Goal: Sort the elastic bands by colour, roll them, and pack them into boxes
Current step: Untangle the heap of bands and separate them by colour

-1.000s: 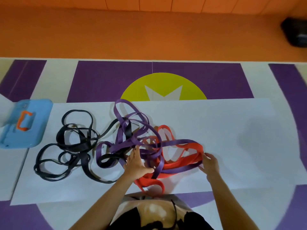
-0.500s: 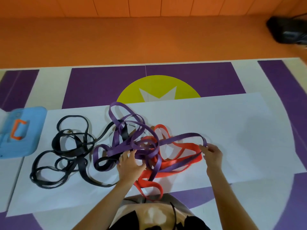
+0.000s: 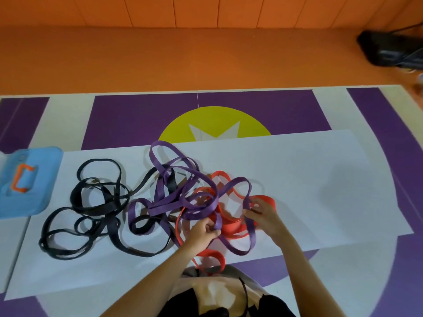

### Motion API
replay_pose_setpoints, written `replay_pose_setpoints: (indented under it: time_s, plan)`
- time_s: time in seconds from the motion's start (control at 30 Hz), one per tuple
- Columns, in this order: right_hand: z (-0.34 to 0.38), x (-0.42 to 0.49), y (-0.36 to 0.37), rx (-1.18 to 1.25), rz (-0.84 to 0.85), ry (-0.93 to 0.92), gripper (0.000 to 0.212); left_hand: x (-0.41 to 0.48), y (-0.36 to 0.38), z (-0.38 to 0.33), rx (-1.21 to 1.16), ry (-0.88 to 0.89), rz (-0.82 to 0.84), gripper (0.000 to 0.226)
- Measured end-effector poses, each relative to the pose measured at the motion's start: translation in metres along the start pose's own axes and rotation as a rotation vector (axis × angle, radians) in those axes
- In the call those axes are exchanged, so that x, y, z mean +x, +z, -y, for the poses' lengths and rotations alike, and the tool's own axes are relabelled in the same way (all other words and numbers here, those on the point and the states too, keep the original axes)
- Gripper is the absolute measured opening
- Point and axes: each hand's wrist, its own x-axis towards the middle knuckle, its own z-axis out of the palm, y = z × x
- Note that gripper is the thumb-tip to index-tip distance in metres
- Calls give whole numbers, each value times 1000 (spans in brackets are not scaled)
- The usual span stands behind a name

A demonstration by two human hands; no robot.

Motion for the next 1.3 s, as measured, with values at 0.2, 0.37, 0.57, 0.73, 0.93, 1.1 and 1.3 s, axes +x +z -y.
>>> replay_pose_setpoints:
  time_s: [0.2, 0.37, 0.57, 0.73, 0.93, 1.1, 1.3]
  plan:
    - [2, 4, 8, -170, 1, -129, 28, -23, -66, -14, -739, -39, -231, 15]
    - [18, 16, 31, -293, -27, -184, 32, -44, -122, -28, -974, 86, -412, 15]
    - [46, 23, 52, -390, 21, -334, 15, -62, -147, -40, -916, 235, -504, 15]
    - [70, 12, 74, -77, 150, -330, 26, -62, -154, -47, -557, 241, -410, 8]
    - [89, 9, 86, 80, 204, -331, 14, -55, -140, -31, 37, -153, -80, 57]
    - [99, 9, 87, 144, 186, -388, 15, -57, -127, -39, 381, -392, 378, 114]
    - [108, 22, 79, 278, -4, -406, 15, -54, -130, -35, 865, -351, 101, 34]
